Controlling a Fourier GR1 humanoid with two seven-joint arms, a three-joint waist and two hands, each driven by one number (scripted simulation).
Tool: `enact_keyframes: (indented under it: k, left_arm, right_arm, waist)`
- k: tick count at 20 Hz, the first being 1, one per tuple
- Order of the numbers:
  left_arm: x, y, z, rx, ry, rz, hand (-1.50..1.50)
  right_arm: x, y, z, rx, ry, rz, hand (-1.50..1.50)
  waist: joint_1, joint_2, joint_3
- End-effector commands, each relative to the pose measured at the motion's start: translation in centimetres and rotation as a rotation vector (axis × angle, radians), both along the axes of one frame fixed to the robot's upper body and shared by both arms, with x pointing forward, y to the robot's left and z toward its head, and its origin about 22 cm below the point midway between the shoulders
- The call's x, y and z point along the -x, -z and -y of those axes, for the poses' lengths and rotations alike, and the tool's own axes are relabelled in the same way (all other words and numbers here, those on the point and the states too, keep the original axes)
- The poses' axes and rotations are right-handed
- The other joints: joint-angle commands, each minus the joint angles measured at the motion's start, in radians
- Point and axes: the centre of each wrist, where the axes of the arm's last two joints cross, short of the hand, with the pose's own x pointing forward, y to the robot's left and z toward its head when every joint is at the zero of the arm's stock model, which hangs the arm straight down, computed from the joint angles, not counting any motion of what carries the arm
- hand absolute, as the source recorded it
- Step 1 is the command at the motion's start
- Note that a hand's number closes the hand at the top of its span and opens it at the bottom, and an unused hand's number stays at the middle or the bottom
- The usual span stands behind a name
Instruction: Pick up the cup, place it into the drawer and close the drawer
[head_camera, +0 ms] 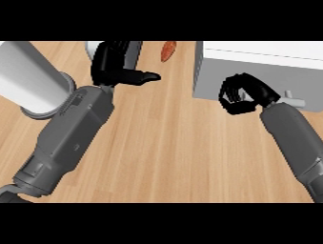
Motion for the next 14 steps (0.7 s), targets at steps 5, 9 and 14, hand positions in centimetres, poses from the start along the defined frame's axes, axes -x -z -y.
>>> enact_keyframes:
  k: [5,9,14]
  left_arm:
    - [0.6,0.3,-0.4,0.008,0.044,-0.008,-1.5]
    - [0.7,0.5,-1.8,-0.004,0.057,0.002,-1.5]
    - [1.2,1.1,-1.4,0.003,0.08,0.003,-1.5]
  right_arm:
    - [-3.3,-7.1,3.3,-0.063,0.166,0.111,1.5]
    - [-2.9,-8.0,5.5,-0.102,0.172,0.122,1.5]
    - [-3.0,-9.2,5.9,-0.117,0.156,0.115,1.5]
  waist:
    - [0.047,0.016,-0.001]
    - [0.062,0.021,-0.001]
    - [0.072,0.025,-0.003]
